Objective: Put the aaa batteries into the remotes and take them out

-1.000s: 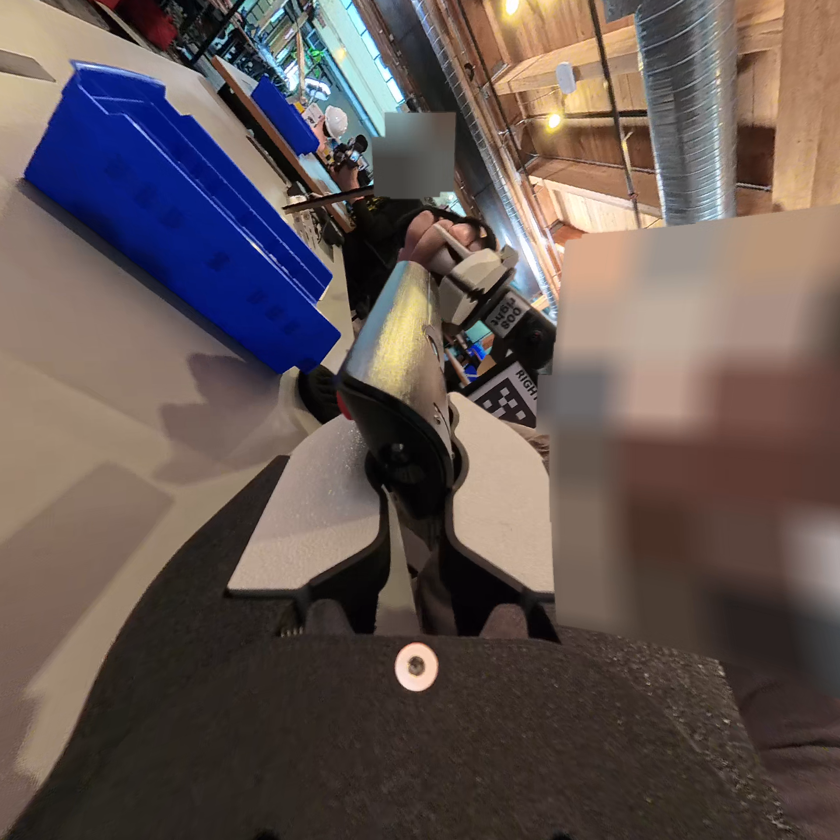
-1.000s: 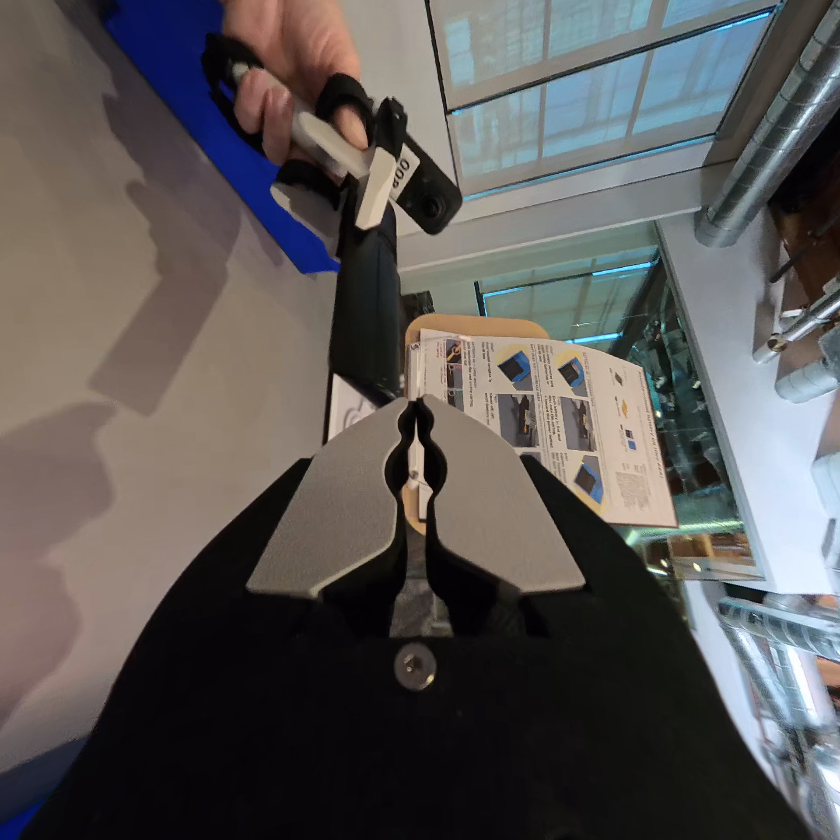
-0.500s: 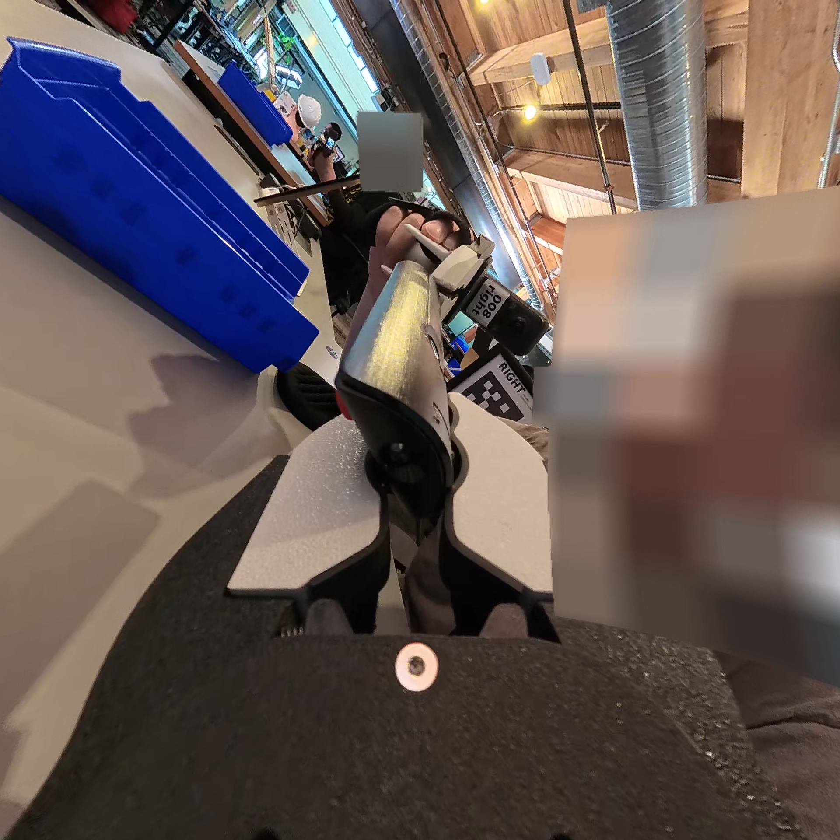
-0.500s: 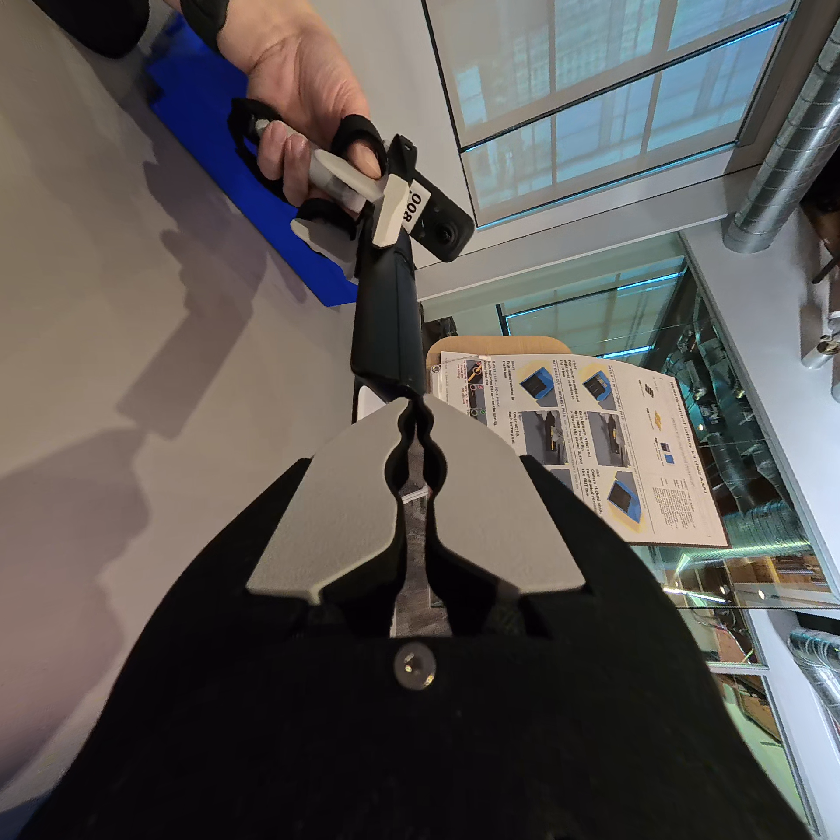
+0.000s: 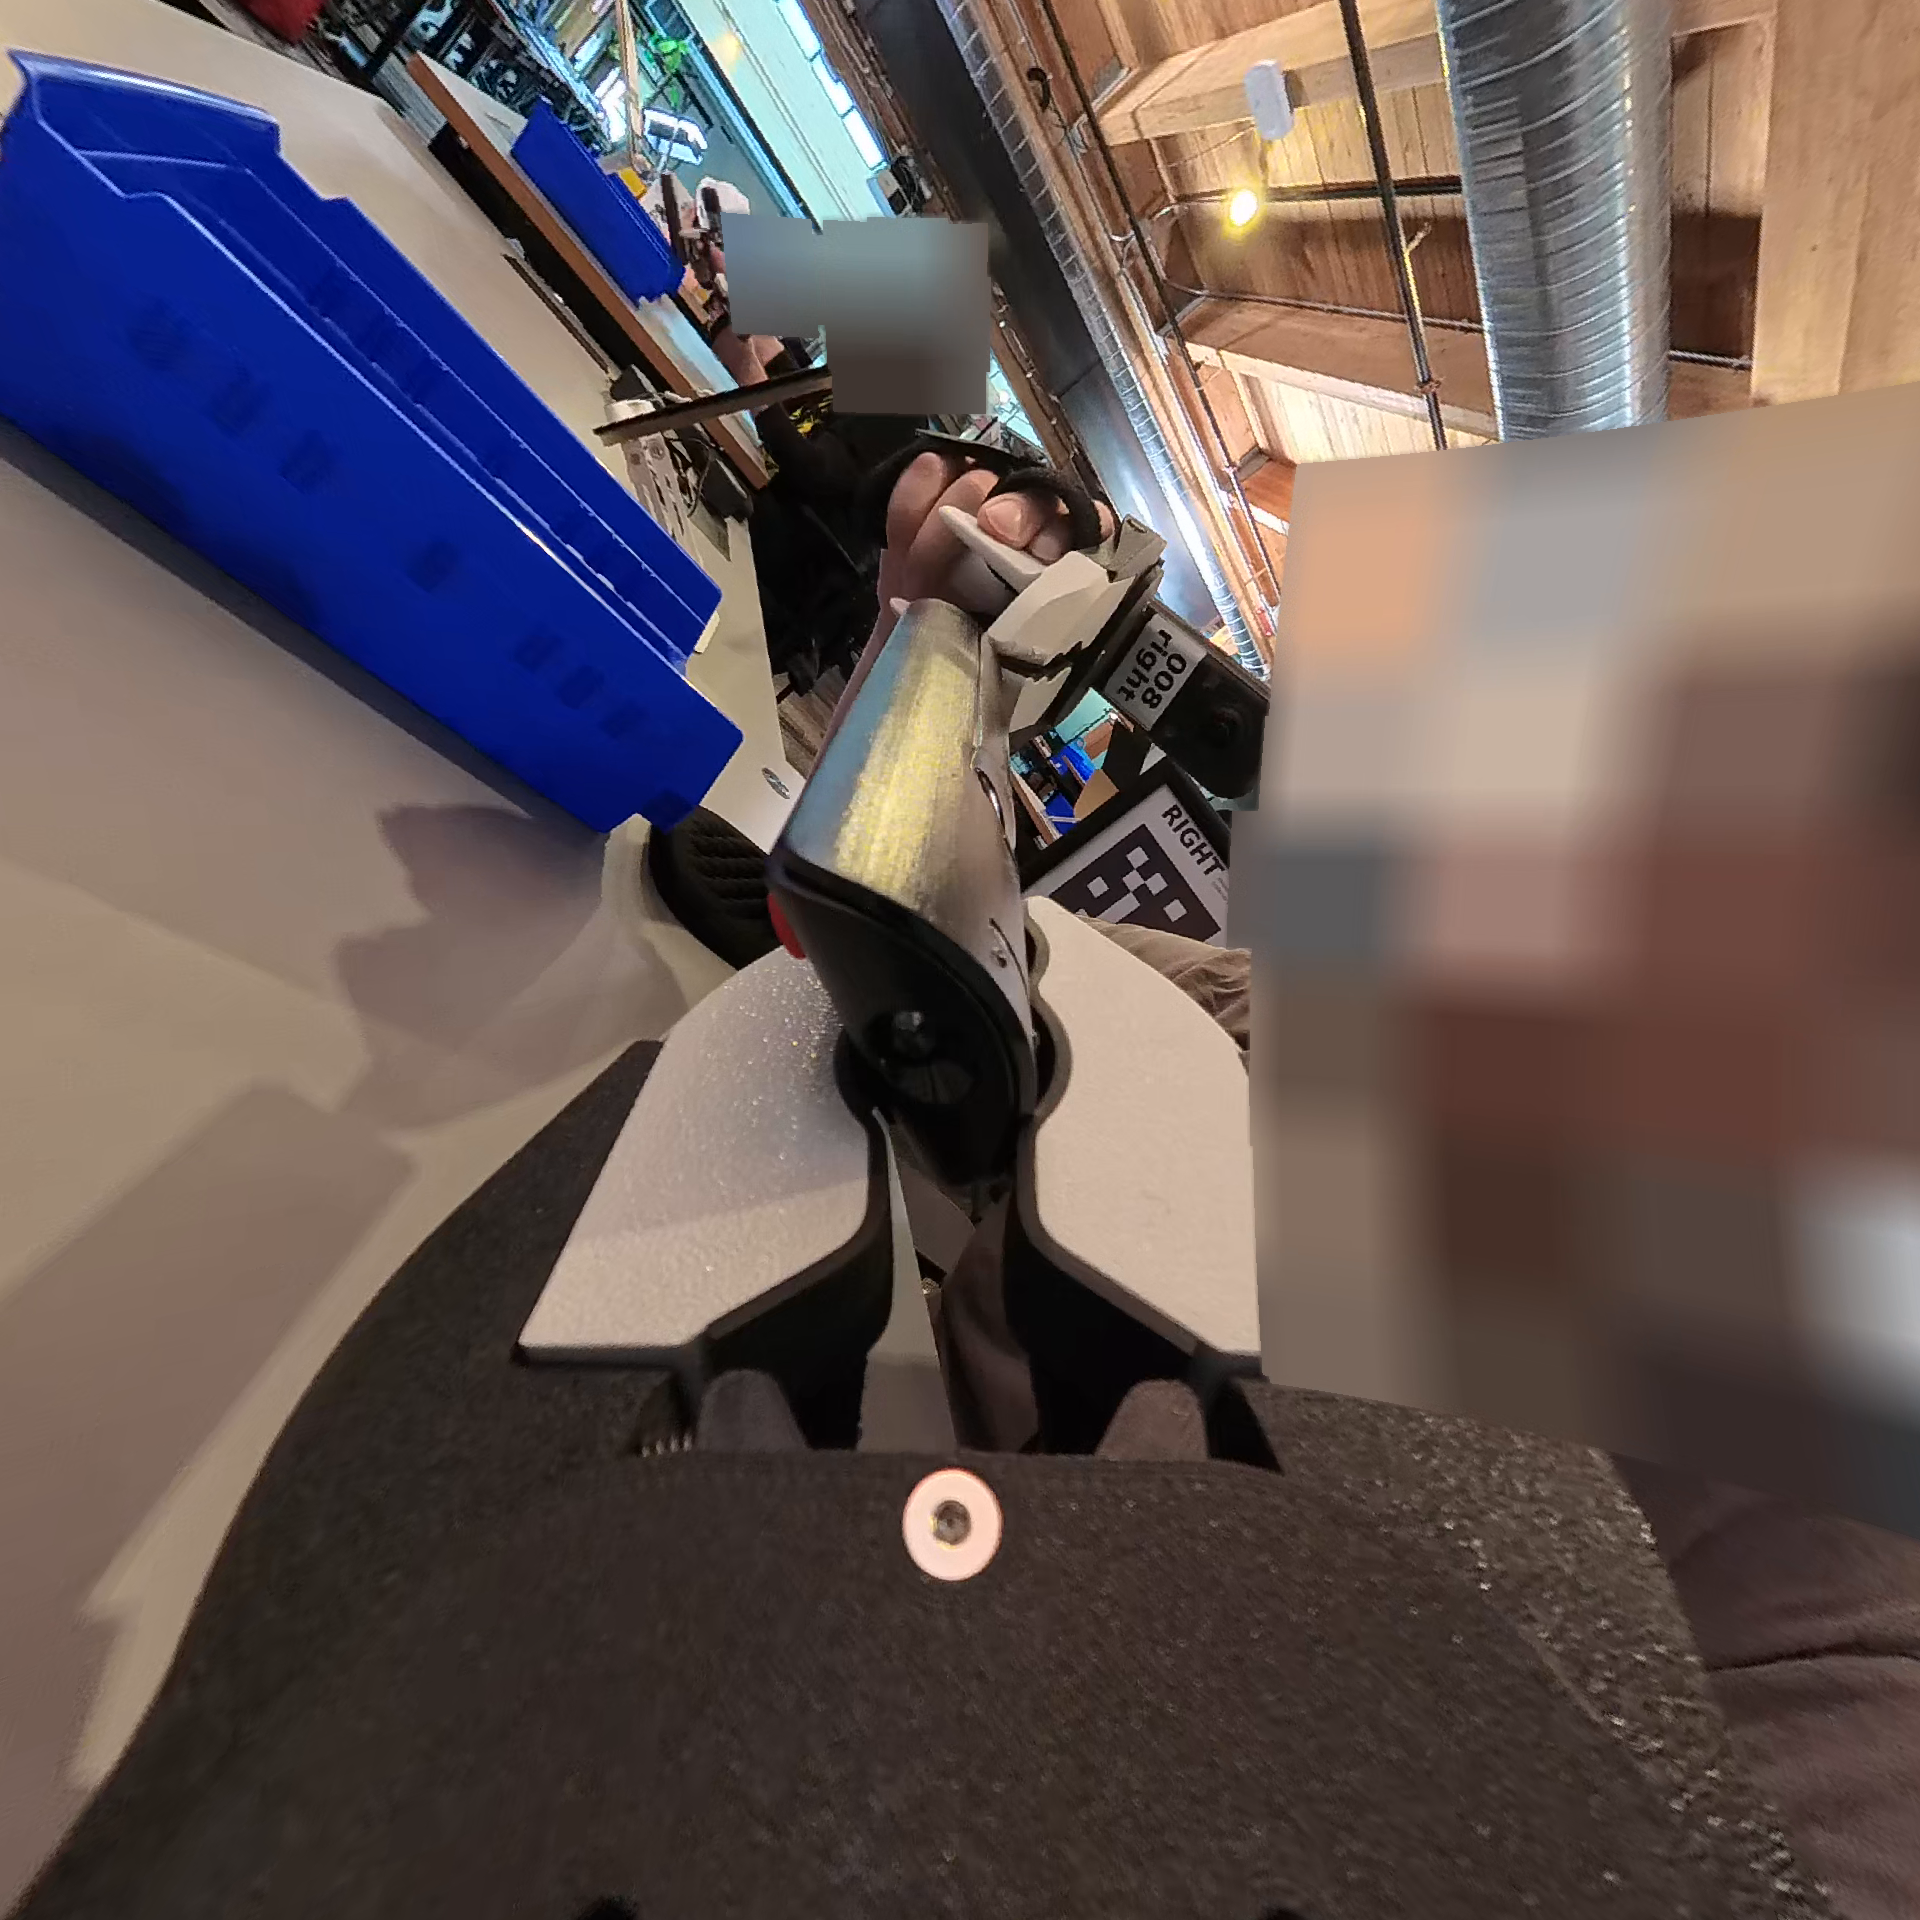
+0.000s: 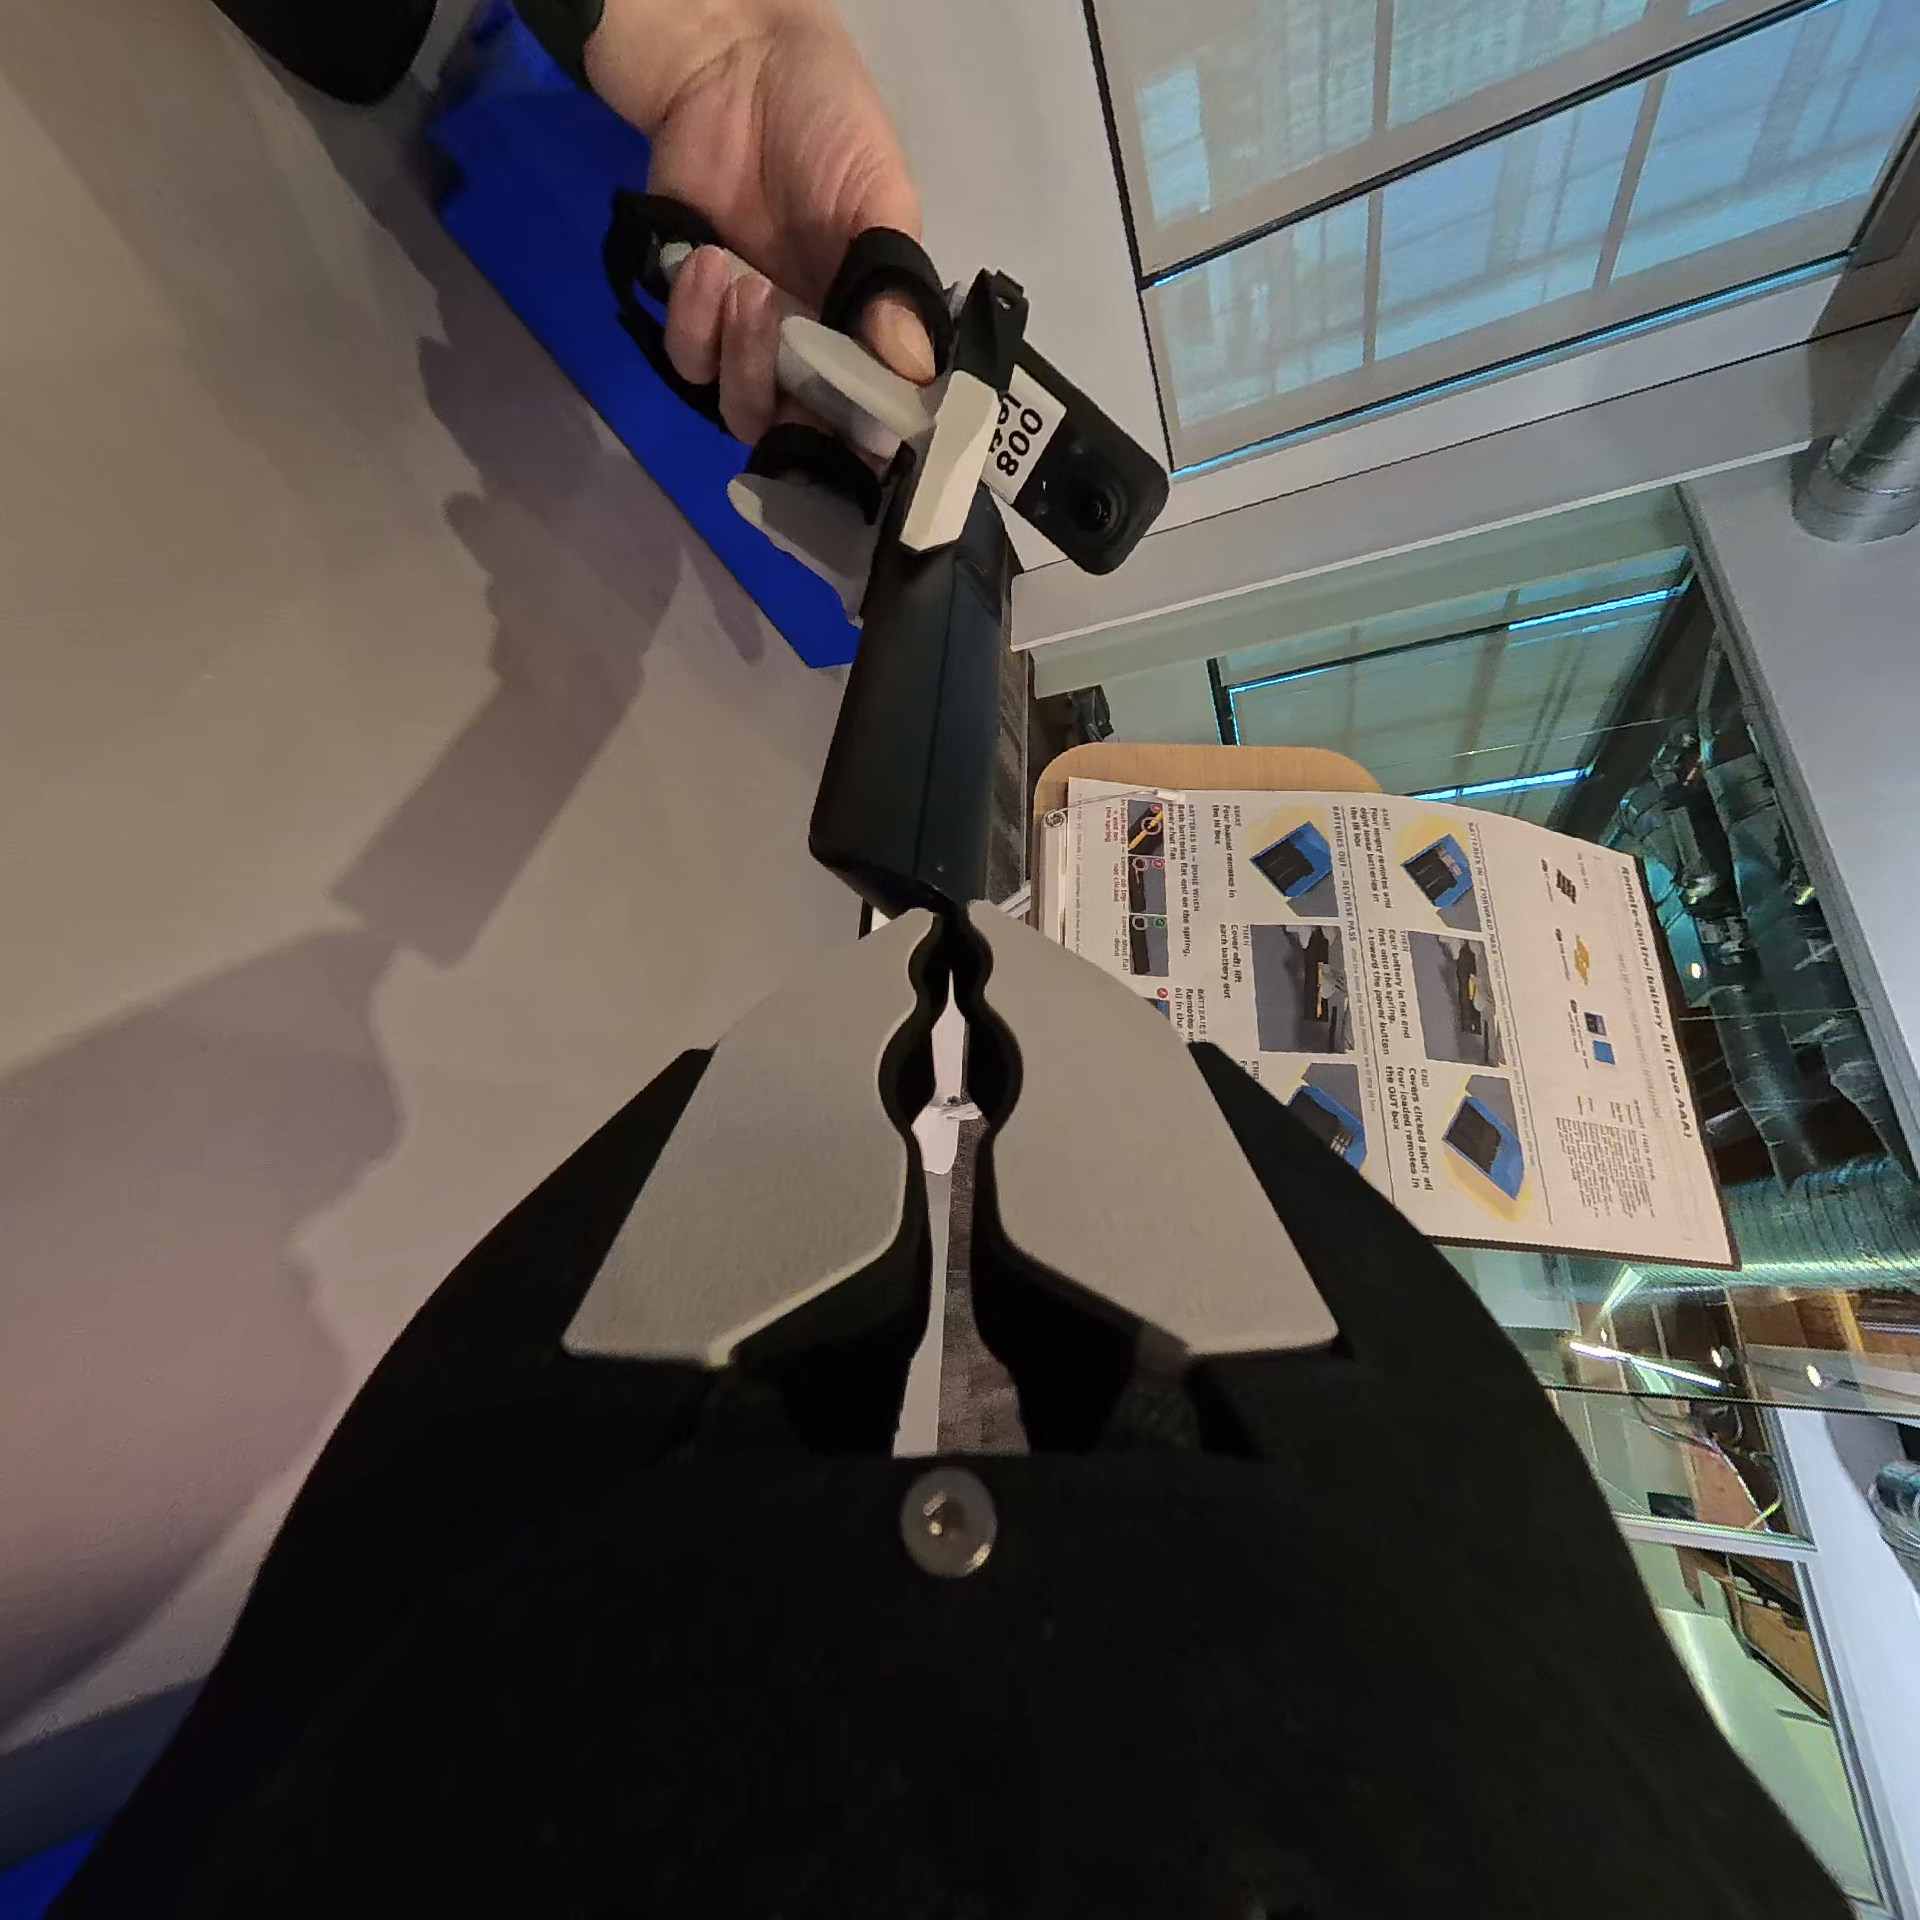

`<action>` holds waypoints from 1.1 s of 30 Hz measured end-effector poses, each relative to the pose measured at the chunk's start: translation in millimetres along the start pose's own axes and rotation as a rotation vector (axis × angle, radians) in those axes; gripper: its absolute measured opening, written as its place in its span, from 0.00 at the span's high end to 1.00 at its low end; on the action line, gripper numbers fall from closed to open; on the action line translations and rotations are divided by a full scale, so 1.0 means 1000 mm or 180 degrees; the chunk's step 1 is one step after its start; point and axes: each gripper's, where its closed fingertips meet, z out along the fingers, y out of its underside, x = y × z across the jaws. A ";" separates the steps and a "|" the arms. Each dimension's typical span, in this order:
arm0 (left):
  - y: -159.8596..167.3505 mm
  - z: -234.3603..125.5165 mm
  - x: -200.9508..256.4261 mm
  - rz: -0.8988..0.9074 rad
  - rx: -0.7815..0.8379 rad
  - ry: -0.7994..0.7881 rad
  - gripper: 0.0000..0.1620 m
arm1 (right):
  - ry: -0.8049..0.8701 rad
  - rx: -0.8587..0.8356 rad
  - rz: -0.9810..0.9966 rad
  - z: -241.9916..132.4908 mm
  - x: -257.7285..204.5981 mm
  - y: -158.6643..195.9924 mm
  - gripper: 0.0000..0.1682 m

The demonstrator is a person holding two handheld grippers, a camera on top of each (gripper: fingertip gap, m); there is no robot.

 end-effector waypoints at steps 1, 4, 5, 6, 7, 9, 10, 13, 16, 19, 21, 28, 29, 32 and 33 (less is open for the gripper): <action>0.000 0.000 -0.001 0.0006 0.0007 -0.0027 0.88 | 0.0003 -0.0031 -0.0015 0.001 0.000 0.002 0.99; -0.005 -0.001 -0.003 0.0021 0.0092 -0.0054 0.87 | 0.0159 -0.0044 0.0117 0.003 0.008 0.010 0.99; -0.007 -0.002 -0.004 0.0035 0.0117 -0.0078 0.87 | 0.0233 0.0003 0.0305 0.002 0.015 0.015 0.99; -0.009 -0.003 -0.007 0.0103 0.0148 -0.0168 0.87 | 0.0256 0.0054 0.0640 0.002 0.021 0.021 0.99; -0.010 -0.004 -0.011 0.0190 0.0180 -0.0277 0.87 | 0.0228 0.0112 0.1105 0.003 0.027 0.025 0.99; -0.012 -0.005 -0.016 0.0271 0.0171 -0.0449 0.87 | -0.0060 0.0336 0.1912 0.007 0.027 0.020 0.83; -0.013 -0.006 -0.020 0.0350 0.0195 -0.0591 0.87 | -0.0213 0.0432 0.2091 0.009 0.024 0.014 0.79; -0.019 -0.012 -0.036 0.0436 0.0304 -0.1064 0.87 | -0.0009 0.0313 0.1789 0.021 0.020 0.008 0.72; -0.024 -0.016 -0.045 0.0313 0.0542 -0.1201 0.88 | 0.0337 -0.0178 0.1224 0.044 0.011 0.014 0.71; -0.024 -0.014 -0.049 0.0199 0.0634 -0.1216 0.88 | 0.0562 -0.0386 0.0847 0.067 -0.001 0.013 0.70; -0.025 -0.012 -0.049 0.0131 0.0727 -0.1194 0.87 | 0.0732 -0.0548 0.0597 0.080 -0.006 0.015 0.67; -0.023 0.002 -0.038 -0.0076 0.0830 -0.0903 0.87 | 0.1121 -0.1055 -0.0077 0.098 -0.011 0.025 0.68; -0.022 0.003 -0.037 -0.0104 0.0841 -0.0875 0.87 | 0.1204 -0.1142 -0.0178 0.098 -0.010 0.027 0.69; -0.020 0.007 -0.037 -0.0180 0.0850 -0.0837 0.87 | 0.1434 -0.1371 -0.0532 0.098 -0.007 0.028 0.75; -0.019 0.008 -0.039 -0.0194 0.0826 -0.0849 0.87 | 0.1501 -0.1425 -0.0615 0.097 -0.006 0.029 0.79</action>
